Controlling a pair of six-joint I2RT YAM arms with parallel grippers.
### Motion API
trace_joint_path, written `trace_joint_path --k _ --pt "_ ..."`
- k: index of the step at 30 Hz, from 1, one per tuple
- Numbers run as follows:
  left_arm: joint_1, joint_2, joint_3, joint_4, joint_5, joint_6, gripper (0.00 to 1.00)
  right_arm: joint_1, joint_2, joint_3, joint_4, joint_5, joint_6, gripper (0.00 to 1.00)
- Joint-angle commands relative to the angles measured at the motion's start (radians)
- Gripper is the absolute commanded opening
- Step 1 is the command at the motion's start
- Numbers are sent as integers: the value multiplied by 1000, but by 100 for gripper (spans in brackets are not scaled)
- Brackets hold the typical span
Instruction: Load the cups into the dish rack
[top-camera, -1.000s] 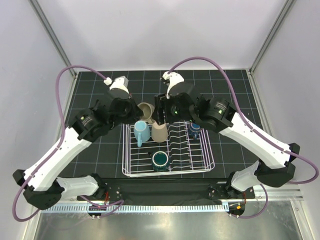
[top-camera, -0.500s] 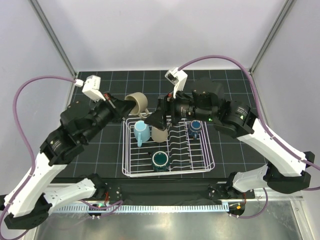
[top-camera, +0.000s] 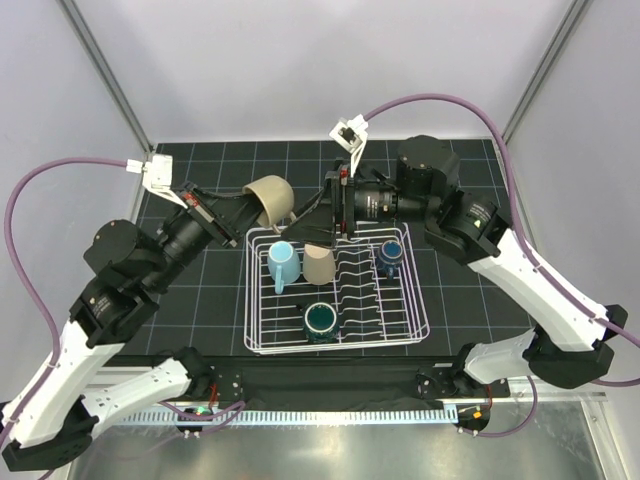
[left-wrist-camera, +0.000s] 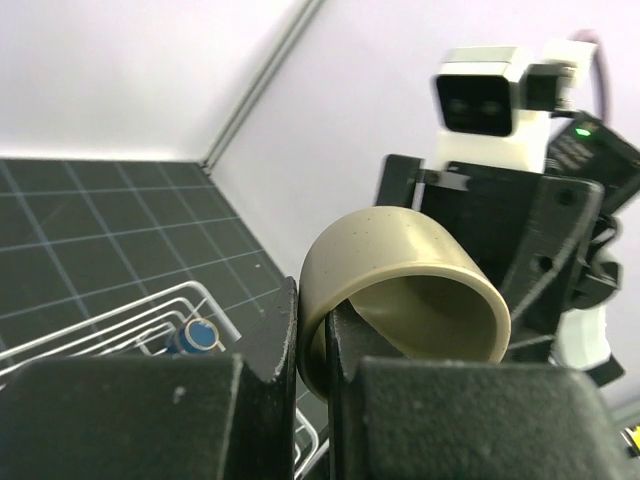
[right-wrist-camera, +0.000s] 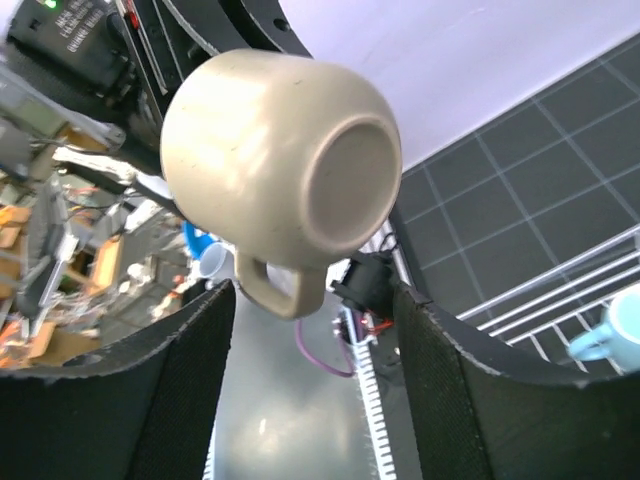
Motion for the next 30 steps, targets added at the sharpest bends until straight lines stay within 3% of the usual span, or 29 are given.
trace_joint_path --k 1,9,14,30 --pt "4 -6 -21 182 81 4 0 -16 15 -13 122 -136 93 65" --pt "4 11 -68 289 153 3 0 -32 36 -1 176 -225 154 56" --pt "4 13 -87 326 172 18 0 -42 33 -19 210 -248 174 42" --pt "4 4 -134 394 250 30 0 -128 -31 -183 501 -357 397 43"
